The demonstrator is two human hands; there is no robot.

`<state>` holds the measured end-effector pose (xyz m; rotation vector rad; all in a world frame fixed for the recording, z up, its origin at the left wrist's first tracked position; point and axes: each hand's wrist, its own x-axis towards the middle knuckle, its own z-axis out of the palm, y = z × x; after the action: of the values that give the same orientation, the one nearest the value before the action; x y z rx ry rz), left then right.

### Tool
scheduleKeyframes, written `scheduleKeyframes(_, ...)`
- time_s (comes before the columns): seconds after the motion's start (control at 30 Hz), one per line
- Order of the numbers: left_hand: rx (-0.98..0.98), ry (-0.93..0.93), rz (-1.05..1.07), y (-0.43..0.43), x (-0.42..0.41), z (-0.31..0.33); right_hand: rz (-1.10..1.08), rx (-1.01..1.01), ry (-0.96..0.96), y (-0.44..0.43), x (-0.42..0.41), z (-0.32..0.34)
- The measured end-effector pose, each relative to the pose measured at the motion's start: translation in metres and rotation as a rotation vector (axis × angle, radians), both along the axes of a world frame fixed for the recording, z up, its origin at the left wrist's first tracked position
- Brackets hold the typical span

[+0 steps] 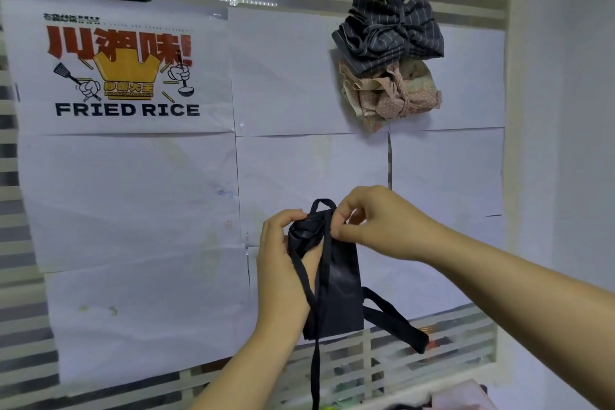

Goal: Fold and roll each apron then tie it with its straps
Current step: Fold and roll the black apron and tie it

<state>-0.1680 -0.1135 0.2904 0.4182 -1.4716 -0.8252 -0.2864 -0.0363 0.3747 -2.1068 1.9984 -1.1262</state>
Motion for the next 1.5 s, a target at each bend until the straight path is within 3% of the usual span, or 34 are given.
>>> scheduleKeyframes(0.1,0.004,0.013,-0.005,-0.002,0.002,-0.001,0.050,0.062,-0.325,0.001,-0.007,0.007)
scheduleKeyframes(0.13,0.007,0.015,-0.007,-0.003,0.003,-0.002,0.027,0.069,-0.306,0.002,-0.008,0.006)
scheduleKeyframes(0.27,-0.002,0.021,-0.003,-0.004,-0.001,0.001,-0.050,0.046,0.069,0.002,0.008,-0.013)
scheduleKeyframes(0.43,-0.010,0.020,0.002,-0.005,-0.002,0.003,-0.002,0.032,-0.055,-0.008,0.003,-0.020)
scheduleKeyframes(0.5,-0.022,-0.002,0.028,-0.007,0.000,0.002,0.083,0.100,-0.290,-0.006,0.000,-0.018)
scheduleKeyframes(0.6,-0.027,0.006,0.031,-0.010,0.005,0.003,0.248,0.147,-1.051,-0.006,-0.008,-0.009)
scheduleKeyframes(0.67,-0.032,-0.015,0.013,-0.010,0.007,0.003,0.251,0.164,-1.252,-0.010,-0.019,-0.005)
scheduleKeyframes(0.8,-0.047,-0.018,-0.068,-0.007,0.006,0.004,0.135,0.165,-0.905,-0.019,-0.033,-0.017)
scheduleKeyframes(1.13,0.019,0.072,-0.014,-0.010,0.004,0.011,0.251,0.159,-0.461,-0.006,-0.019,-0.038)
scheduleKeyframes(1.3,-0.018,0.010,-0.057,-0.001,0.001,0.013,0.335,0.181,-0.526,-0.018,-0.021,-0.041)
scheduleKeyframes(1.5,0.062,0.031,-0.291,-0.002,0.009,0.013,0.359,0.181,-0.797,-0.021,-0.035,-0.046)
